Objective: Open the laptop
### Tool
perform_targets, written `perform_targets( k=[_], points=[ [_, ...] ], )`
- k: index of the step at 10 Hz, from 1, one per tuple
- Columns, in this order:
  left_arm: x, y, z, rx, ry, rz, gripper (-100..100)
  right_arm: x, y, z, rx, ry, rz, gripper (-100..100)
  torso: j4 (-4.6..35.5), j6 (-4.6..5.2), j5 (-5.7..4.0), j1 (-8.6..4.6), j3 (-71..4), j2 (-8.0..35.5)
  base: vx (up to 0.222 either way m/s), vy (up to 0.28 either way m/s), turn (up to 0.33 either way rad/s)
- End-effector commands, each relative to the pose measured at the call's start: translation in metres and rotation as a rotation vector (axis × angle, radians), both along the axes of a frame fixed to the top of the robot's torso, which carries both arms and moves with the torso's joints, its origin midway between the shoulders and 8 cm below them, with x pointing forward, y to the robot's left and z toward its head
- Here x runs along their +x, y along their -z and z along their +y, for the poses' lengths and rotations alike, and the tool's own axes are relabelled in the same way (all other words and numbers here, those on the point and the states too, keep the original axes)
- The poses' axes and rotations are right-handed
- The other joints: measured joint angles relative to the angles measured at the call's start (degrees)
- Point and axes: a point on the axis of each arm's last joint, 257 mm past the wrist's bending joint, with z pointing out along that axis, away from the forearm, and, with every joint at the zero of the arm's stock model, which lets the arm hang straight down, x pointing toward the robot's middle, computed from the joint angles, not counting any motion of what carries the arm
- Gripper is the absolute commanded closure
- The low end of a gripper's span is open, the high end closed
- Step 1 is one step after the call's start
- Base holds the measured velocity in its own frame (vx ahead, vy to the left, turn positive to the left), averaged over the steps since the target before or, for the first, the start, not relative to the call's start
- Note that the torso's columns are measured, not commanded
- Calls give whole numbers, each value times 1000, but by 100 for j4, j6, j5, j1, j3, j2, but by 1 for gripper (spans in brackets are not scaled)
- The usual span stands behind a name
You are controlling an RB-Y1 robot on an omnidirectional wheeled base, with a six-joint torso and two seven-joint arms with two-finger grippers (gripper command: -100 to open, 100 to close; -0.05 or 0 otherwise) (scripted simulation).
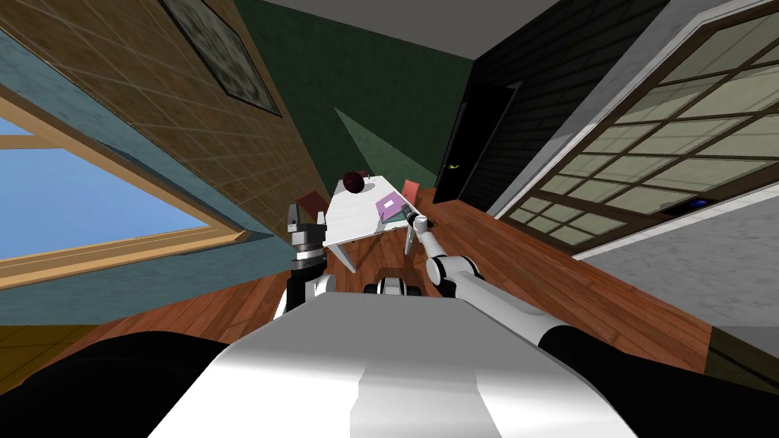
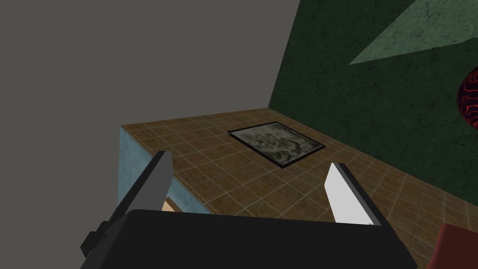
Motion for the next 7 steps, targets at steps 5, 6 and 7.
perform_targets(
  k=[5, 6, 7],
  points=[
    [0, 0, 0, 0, 0, 0, 0, 21, -38, -2, 0, -40, -1, -100, 4, -17, 0, -3, -3, -5, -32, 37, -42],
    [0, 0, 0, 0, 0, 0, 0, 21, -38, -2, 0, -40, -1, -100, 5, -18, 1, 0, -1, -1, -8, 27, -18],
    [0, 0, 0, 0, 0, 0, 0, 21, -38, -2, 0, -40, -1, -100, 3, -22, 0, -1, -1, -2, -3, 9, 11]
  ],
)
